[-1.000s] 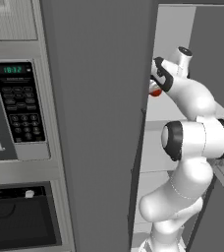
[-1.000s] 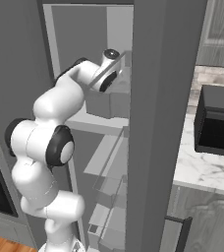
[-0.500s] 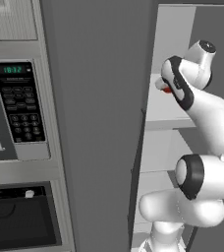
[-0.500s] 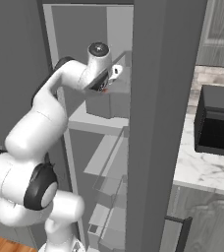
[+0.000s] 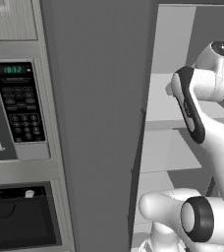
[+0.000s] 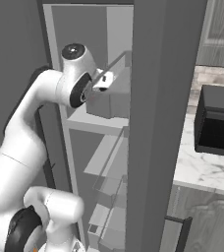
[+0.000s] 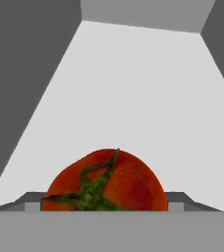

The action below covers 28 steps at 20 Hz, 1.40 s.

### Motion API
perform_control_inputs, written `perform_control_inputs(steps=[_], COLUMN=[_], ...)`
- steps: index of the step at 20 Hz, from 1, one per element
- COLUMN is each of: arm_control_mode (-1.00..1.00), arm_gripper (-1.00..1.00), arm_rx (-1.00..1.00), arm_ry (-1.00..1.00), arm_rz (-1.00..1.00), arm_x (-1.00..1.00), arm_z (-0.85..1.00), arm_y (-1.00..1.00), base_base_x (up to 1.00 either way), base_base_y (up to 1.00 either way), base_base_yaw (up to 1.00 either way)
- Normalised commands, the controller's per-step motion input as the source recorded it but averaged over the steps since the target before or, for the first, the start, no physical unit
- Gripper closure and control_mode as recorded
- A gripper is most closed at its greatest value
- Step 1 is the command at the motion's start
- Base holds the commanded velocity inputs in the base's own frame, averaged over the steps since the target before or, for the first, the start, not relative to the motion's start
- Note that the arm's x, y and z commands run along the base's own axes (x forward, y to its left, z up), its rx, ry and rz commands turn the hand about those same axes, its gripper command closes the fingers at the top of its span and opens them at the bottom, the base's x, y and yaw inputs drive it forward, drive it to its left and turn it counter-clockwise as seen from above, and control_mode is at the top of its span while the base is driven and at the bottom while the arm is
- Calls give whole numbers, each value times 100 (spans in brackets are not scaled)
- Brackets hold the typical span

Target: Open the fridge, remove the pear, tomato, and chicken drumstick, and place them on any counter.

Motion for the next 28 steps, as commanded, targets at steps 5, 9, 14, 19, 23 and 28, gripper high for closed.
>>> perform_control_inputs(steps=[5,9,14,19,23,28], arm_control_mode=[-100,-100,-100,-100,100,100], arm_gripper=[100,100,100,100,100,100], arm_rx=[5,12,15,7,1,0], arm_ry=[9,14,18,15,10,0], arm_rz=[-27,-24,-14,0,2,0], arm_x=[-100,-100,-93,-33,-2,0], arm_z=[0,-1,-20,-29,-21,0], arm_y=[0,1,16,50,29,0], base_base_x=[0,0,0,0,-4,-93], base_base_y=[0,0,0,0,8,47], base_base_yaw=[0,0,0,0,0,0])
